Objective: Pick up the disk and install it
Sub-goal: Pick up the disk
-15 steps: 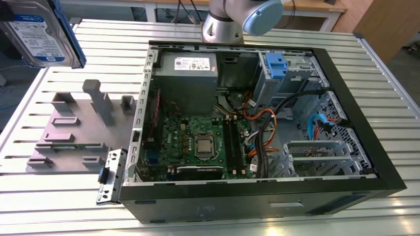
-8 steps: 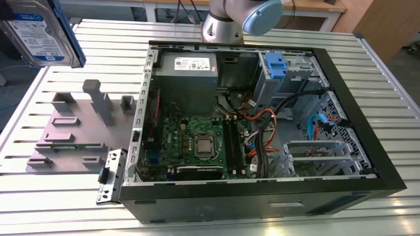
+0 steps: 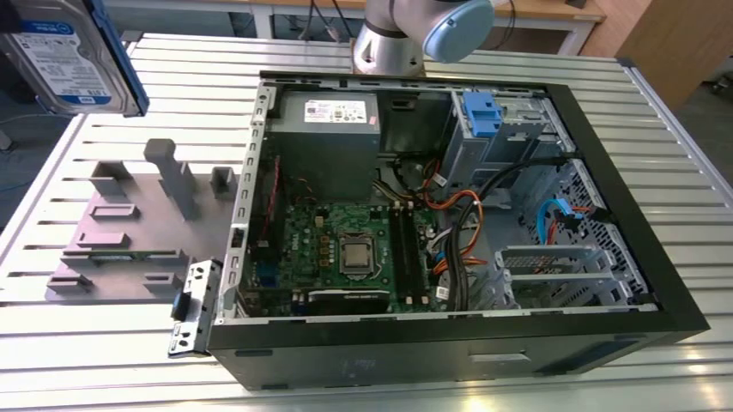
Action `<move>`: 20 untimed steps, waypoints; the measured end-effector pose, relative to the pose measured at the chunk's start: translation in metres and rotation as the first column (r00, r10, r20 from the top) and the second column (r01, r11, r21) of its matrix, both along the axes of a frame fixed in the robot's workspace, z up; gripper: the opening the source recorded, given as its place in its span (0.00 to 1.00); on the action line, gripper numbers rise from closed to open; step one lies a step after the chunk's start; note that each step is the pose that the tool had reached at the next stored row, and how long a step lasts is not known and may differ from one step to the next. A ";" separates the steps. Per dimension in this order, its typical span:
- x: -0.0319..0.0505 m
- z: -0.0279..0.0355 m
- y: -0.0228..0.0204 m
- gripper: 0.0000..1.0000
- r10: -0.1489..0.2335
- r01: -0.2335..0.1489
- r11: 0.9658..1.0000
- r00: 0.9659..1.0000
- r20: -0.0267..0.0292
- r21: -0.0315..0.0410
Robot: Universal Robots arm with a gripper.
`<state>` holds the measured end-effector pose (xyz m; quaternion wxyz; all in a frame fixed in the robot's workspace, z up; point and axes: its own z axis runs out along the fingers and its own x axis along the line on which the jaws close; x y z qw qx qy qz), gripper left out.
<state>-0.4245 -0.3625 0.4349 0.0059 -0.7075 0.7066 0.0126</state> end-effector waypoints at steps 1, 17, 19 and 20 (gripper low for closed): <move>0.0000 0.0004 0.0000 0.37 0.000 0.000 1.000 1.000 0.000 0.000; 0.0000 0.0064 0.0000 0.37 0.000 0.000 1.000 1.000 0.000 0.000; 0.0000 0.0071 0.0000 0.37 0.000 0.000 1.000 1.000 0.000 0.000; 0.0000 0.0074 0.0000 0.37 0.000 0.000 1.000 1.000 0.000 0.000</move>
